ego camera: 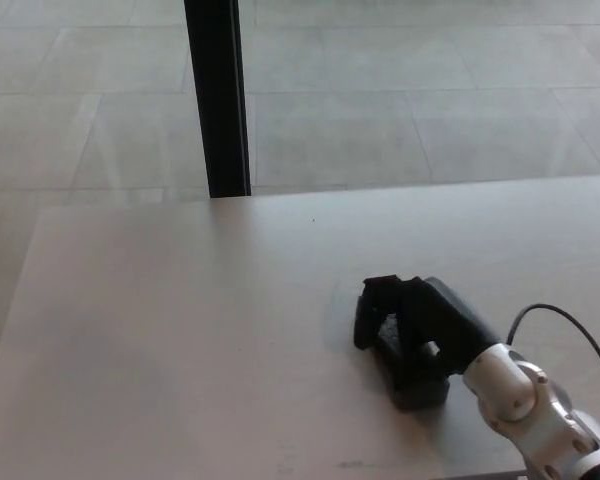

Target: The robot uses its right hand to hold the eraser kept in the middle of the desk and use it to wipe the desk by swiping its surface twice

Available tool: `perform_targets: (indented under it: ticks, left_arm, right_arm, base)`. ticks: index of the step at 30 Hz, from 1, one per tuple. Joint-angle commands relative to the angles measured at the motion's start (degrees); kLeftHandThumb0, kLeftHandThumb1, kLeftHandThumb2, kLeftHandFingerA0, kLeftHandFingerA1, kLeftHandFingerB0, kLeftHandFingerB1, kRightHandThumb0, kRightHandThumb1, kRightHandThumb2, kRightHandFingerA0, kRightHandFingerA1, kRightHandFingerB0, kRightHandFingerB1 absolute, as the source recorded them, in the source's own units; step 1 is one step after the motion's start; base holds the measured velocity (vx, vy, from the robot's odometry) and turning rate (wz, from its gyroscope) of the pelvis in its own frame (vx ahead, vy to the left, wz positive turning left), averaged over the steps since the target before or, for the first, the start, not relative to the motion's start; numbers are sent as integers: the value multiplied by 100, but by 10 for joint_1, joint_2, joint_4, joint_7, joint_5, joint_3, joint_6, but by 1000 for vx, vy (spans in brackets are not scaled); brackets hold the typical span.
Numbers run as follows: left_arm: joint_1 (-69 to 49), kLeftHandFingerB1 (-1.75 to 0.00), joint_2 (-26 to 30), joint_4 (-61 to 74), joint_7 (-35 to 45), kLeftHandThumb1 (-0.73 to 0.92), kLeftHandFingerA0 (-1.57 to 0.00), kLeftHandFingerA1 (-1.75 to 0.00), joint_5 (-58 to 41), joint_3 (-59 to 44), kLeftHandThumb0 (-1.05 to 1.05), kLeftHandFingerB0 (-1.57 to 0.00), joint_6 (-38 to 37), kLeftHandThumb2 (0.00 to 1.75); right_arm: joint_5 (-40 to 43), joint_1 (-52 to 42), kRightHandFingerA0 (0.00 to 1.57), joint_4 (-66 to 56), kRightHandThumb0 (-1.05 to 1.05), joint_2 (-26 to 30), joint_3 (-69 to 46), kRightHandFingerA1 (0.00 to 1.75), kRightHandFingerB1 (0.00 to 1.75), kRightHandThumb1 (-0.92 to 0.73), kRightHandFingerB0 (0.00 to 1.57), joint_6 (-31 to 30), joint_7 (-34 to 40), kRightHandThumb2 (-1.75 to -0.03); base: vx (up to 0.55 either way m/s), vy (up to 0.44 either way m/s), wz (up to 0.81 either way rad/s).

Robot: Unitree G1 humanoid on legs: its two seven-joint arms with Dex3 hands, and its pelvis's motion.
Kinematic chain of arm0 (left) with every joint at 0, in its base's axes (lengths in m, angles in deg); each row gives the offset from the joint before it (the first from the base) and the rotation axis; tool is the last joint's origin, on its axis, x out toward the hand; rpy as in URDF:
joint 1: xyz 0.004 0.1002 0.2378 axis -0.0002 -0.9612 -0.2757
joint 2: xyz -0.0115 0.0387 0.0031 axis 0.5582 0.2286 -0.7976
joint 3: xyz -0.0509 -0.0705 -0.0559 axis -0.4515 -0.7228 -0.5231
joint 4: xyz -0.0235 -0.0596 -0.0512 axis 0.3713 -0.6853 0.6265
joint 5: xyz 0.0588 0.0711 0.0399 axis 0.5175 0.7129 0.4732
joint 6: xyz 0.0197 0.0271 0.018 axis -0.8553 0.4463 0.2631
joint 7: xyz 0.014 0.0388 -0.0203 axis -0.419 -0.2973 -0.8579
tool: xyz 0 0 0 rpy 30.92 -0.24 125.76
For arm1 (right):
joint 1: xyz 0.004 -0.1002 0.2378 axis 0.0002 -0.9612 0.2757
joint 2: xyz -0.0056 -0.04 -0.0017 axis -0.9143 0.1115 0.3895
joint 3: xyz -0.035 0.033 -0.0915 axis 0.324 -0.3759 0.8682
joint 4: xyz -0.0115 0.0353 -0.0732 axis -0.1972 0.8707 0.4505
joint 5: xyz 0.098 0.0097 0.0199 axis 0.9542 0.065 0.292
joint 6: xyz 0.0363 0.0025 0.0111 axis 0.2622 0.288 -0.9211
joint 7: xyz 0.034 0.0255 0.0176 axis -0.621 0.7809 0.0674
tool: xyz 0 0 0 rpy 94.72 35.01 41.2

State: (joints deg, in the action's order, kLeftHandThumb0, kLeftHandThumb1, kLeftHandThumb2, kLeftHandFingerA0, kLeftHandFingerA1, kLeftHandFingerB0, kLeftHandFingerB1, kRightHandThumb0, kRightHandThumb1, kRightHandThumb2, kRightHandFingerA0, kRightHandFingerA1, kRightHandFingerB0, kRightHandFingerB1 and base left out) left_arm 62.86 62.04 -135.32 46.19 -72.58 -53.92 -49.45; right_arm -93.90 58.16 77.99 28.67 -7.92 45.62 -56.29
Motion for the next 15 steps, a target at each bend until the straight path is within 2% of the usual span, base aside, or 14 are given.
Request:
perform_targets:
  ticks: [1,2,3,4,5,6,8,9,11,13,15]
  left_arm:
    - [5,-61,14,-12,0,73,-57,-80,-1,-1,-55,-51,4,62]
    - [2,-61,14,-9,2,73,-55,-78,-3,-4,-55,-51,3,62]
    - [2,-61,14,-9,-1,73,-57,-79,-1,-2,-55,-51,1,62]
    - [2,-61,13,-7,-3,74,-58,-79,-1,-3,-55,-52,1,62]
    - [3,-61,10,-1,-12,73,-59,-84,-4,-7,-55,-52,8,62]
    - [-1,-61,11,6,-11,73,-59,-84,-3,-7,-56,-53,9,62]
    - [-3,-61,11,8,-13,73,-59,-84,1,-5,-56,-53,9,62]
    - [-3,-62,10,3,-13,70,-60,-84,1,-5,-58,-51,2,62]
    - [3,-63,10,-17,-4,72,-56,-81,-11,-16,-56,-52,-11,61]
    - [1,-62,10,-13,-5,71,-58,-86,-8,-14,-56,-47,-9,61]
    - [1,-62,11,-14,-5,71,-58,-86,-8,-15,-56,-47,-9,61]
  right_arm:
    - [36,-47,88,32,-23,32,-60,175,162,-49,77,-40,-29,-122]
    - [34,-46,88,32,-24,36,-69,175,163,-54,75,-58,-25,-113]
    - [38,-51,91,39,-23,41,-83,175,163,-53,76,-50,-21,-116]
    - [74,-47,88,56,-22,42,-122,175,166,-57,75,-74,-30,-113]
    - [75,-48,88,69,-21,52,-136,175,171,-54,71,-62,-30,-115]
    - [93,-42,119,84,-30,56,-166,141,131,-53,101,-72,-24,-114]
    - [93,-37,119,93,-30,60,-185,141,131,-53,101,-83,-16,-114]
    - [89,-35,92,97,-19,70,-190,175,162,-58,73,-84,-15,-113]
    - [98,-28,88,104,-19,80,-215,175,162,-57,68,-105,-2,-106]
    - [97,-28,85,112,-18,106,-230,175,152,-67,62,-90,-6,-91]
    - [94,-27,85,116,-18,108,-232,175,152,-67,62,-86,-8,-91]
  base:
    - [0,0,0]
    - [0,0,0]
    - [0,0,0]
    - [0,0,0]
    - [0,0,0]
    - [0,0,0]
    - [0,0,0]
    - [0,0,0]
    - [0,0,0]
    - [0,0,0]
    - [0,0,0]
